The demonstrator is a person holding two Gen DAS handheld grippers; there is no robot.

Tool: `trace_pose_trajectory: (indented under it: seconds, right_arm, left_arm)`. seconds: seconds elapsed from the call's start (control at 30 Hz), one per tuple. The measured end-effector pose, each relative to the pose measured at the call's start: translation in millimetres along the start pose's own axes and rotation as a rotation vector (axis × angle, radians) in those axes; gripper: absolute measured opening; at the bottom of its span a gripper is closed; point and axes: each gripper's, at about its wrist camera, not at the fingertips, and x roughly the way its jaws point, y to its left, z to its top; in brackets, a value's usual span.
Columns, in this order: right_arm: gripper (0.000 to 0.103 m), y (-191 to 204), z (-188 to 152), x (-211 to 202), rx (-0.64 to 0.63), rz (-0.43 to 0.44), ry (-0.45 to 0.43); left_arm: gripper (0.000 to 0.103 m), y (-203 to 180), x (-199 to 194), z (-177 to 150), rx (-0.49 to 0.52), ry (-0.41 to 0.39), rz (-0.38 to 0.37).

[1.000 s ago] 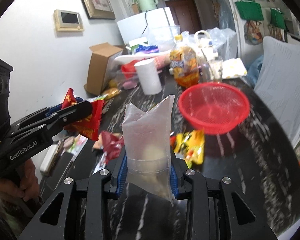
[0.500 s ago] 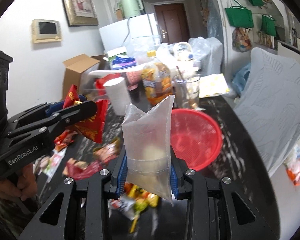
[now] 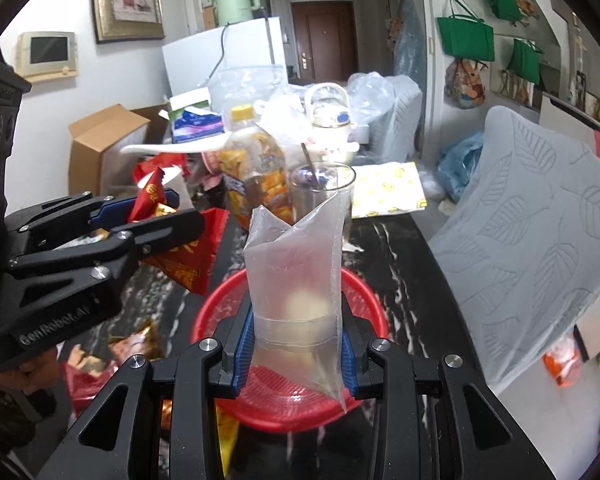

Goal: Organize snacks
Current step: 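Open both grippers to drop the clear bag and red packet into the basket, then withdraw both grippers from the basket back toward the snack pile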

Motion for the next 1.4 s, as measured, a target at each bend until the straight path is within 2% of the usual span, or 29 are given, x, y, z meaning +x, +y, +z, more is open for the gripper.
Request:
trace_pose_trajectory:
  seconds: [0.3, 0.33, 0.37, 0.4, 0.43, 0.5, 0.87, 1.4]
  right_arm:
    - [0.038, -7, -5, 26, 0.001, -0.037, 0.053]
    - [0.04, -7, -5, 27, -0.001, -0.044, 0.059]
    - [0.048, -7, -6, 29, -0.003, -0.054, 0.068]
    - [0.062, -8, -6, 30, -0.001, -0.061, 0.072]
    - [0.066, -9, -7, 30, 0.005, -0.067, 0.072]
    - [0.068, -10, -8, 29, 0.011, -0.067, 0.066]
    - [0.068, -5, -5, 10, 0.013, -0.091, 0.037]
    - [0.068, 30, 1, -60, -0.023, -0.103, -0.085]
  left_arm:
    - [0.031, 7, 33, -7, -0.013, 0.083, -0.012]
    - [0.036, 7, 35, -8, -0.012, 0.097, -0.003]
    - [0.04, 7, 36, -9, -0.013, 0.103, 0.003]
    - [0.054, 8, 37, -9, -0.016, 0.106, 0.009]
    - [0.07, 8, 37, -10, -0.018, 0.105, 0.013]
    - [0.078, 11, 35, -10, -0.029, 0.093, 0.024]
    - [0.078, 12, 6, -5, -0.033, 0.063, 0.055]
    - [0.078, 9, -91, 0, -0.037, -0.071, 0.128]
